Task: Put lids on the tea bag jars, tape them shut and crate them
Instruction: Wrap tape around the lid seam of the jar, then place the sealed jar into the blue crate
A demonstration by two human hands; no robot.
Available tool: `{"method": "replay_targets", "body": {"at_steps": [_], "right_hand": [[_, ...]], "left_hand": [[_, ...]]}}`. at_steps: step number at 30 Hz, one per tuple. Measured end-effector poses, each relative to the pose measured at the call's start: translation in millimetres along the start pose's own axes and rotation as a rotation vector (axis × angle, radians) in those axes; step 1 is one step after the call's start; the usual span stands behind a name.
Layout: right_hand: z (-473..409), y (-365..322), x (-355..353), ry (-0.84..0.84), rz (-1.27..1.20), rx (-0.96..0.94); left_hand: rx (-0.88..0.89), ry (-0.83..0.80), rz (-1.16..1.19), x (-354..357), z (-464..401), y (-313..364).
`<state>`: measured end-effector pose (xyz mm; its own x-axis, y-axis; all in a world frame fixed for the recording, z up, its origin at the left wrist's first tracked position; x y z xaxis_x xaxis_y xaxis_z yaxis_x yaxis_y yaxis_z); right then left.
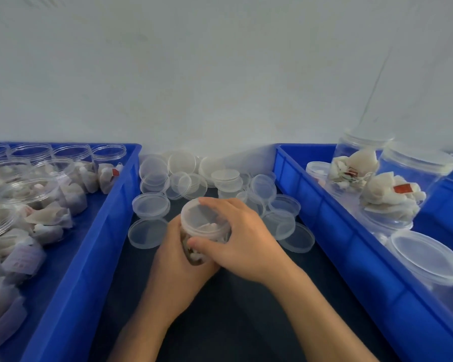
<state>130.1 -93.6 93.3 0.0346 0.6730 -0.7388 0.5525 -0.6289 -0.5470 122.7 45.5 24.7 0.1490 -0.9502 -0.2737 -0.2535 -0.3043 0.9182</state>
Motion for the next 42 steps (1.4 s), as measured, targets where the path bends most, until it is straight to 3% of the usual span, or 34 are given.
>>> {"method": "replay_targets", "body": {"at_steps": [10, 17, 23, 28, 33, 42], "right_hand": [[33, 1, -92, 0.198, 0.026, 0.088], [94, -31, -190, 0.53, 0.263, 0.092], [159, -29, -260, 0.766, 0.382, 0.196], [179, 8, -276, 0.813, 0.318, 0.31], [187, 35, -273, 0.823, 0.282, 0.367], [185, 44, -265, 0.762, 0.273, 0.441]], "left_hand": [[0.085, -0.086, 0.032, 52, 3, 70], [0.162, -0.206, 0.211, 119, 33, 147], [0.243, -0.295, 0.193, 184, 50, 203], [0.141, -0.348, 0.184, 228, 56, 195], [0.209, -0.317, -0.046, 238, 56, 184], [0.217, -0.3, -0.225, 242, 55, 182]]}}
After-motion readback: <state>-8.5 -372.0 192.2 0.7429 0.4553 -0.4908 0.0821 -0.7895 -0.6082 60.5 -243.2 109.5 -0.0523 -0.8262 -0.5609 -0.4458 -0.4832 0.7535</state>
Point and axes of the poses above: each hand's wrist, its own z-axis away from the middle knuckle, its own x-axis out of the palm, y = z × x, the point moved 9 cm from there along -z, towards the middle knuckle, and after that the axes turned 8 degrees about -x, right-handed, at the moved point
